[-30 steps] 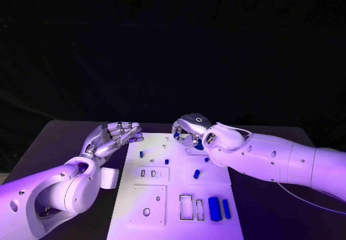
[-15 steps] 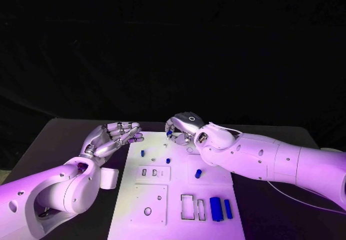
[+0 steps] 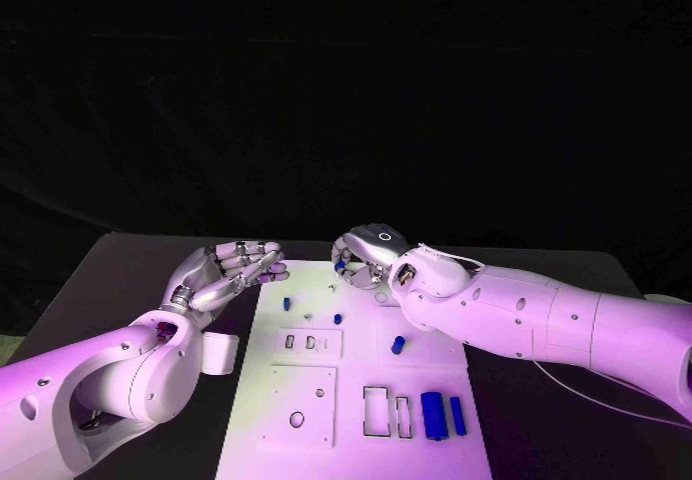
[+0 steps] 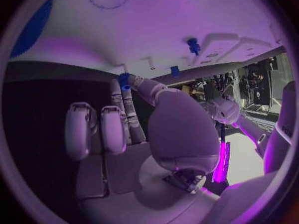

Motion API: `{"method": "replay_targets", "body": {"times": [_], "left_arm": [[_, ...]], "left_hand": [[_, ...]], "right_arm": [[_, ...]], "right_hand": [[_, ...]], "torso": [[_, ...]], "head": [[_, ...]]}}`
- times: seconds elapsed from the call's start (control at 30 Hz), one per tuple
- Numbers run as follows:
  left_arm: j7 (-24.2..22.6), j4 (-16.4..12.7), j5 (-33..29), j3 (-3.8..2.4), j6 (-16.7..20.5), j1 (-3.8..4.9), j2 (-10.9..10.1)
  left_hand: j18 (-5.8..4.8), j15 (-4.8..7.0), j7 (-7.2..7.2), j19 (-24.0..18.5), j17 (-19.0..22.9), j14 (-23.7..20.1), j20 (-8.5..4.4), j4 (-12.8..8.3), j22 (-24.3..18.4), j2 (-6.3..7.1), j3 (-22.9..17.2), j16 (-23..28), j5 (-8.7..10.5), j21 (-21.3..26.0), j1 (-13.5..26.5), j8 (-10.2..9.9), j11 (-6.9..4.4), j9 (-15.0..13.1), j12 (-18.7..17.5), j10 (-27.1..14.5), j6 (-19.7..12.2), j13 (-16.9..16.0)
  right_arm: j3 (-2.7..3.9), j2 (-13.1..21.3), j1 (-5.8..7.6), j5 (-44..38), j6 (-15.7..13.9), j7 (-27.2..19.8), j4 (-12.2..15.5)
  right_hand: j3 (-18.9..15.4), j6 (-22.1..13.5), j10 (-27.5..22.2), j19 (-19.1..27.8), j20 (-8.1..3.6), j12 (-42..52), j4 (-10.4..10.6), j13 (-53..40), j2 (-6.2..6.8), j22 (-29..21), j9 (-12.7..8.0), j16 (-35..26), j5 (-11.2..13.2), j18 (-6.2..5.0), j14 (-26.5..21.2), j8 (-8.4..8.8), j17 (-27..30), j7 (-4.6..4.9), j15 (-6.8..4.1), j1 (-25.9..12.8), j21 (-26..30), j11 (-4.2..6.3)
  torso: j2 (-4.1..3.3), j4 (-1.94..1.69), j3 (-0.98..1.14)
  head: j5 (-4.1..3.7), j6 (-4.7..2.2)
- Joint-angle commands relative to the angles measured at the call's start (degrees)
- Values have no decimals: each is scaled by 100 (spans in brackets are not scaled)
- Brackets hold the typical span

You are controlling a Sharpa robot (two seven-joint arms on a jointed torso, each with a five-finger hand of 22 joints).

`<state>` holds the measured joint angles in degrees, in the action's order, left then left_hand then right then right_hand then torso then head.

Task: Assemble the parts on the task board

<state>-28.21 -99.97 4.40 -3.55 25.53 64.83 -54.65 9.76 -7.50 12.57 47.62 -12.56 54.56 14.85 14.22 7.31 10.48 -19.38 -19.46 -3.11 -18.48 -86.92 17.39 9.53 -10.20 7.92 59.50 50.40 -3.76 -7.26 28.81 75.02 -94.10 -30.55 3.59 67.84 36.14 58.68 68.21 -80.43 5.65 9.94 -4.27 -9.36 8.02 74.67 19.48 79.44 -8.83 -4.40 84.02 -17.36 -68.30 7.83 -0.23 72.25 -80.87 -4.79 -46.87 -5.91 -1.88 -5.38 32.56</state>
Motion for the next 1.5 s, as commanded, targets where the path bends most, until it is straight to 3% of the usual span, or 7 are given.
{"method": "replay_targets", "body": {"times": [0.03, 0.5, 0.93, 1.5], "left_arm": [[-24, -9, -14, -6, -106, 10, 8], [-24, 13, -14, -7, -107, 11, 20], [-20, 29, -14, -7, -101, 14, 11], [-13, 51, -14, -7, -106, 14, 19]], "left_hand": [[75, -12, 20, 36, -8, -11, -16, 0, -5, 20, -39, 37, 12, -12, 24, -22, 26, 6, -31, 8, -1, 8], [75, -14, 20, 36, -10, -12, -15, -7, -9, 23, -51, 44, 12, -10, 18, -28, 27, 8, -46, 7, -4, 7], [75, -14, 20, 36, -10, -12, -15, -7, -9, 23, -51, 44, 12, -10, 18, -28, 27, 8, -46, 7, -4, 7], [75, -14, 20, 36, -10, -12, -15, -7, -9, 23, -51, 44, 12, -10, 18, -28, 27, 8, -46, 7, -4, 7]], "right_arm": [[1, 15, -4, -12, 142, -22, -5], [0, -25, -13, -13, 217, -31, -15], [-1, 30, -24, -12, 223, -45, 52], [-1, 60, -25, -32, 226, -19, 77]], "right_hand": [[41, -40, 76, -15, -3, 25, -3, -50, -2, -11, 8, 36, -33, 98, 211, -11, 6, 16, -23, -14, -14, 83], [35, -43, 77, -10, 0, 23, 2, -53, 10, -15, 16, 38, -31, 97, 210, -12, 8, 18, -19, -30, -11, 80], [32, -49, 76, -5, 2, 20, 6, -54, 20, -18, 23, 36, -28, 96, 208, -12, 16, 19, -17, -43, -9, 79], [26, -58, 74, 0, 6, 15, 12, -57, 35, -19, 33, 37, -25, 95, 206, -12, 19, 19, -14, -62, -7, 77]], "torso": [[-5, 3, -2], [-19, -21, -11], [-27, -7, -11], [-34, -16, -8]], "head": [[5, 8], [-16, 14], [3, 40], [-10, 42]]}}
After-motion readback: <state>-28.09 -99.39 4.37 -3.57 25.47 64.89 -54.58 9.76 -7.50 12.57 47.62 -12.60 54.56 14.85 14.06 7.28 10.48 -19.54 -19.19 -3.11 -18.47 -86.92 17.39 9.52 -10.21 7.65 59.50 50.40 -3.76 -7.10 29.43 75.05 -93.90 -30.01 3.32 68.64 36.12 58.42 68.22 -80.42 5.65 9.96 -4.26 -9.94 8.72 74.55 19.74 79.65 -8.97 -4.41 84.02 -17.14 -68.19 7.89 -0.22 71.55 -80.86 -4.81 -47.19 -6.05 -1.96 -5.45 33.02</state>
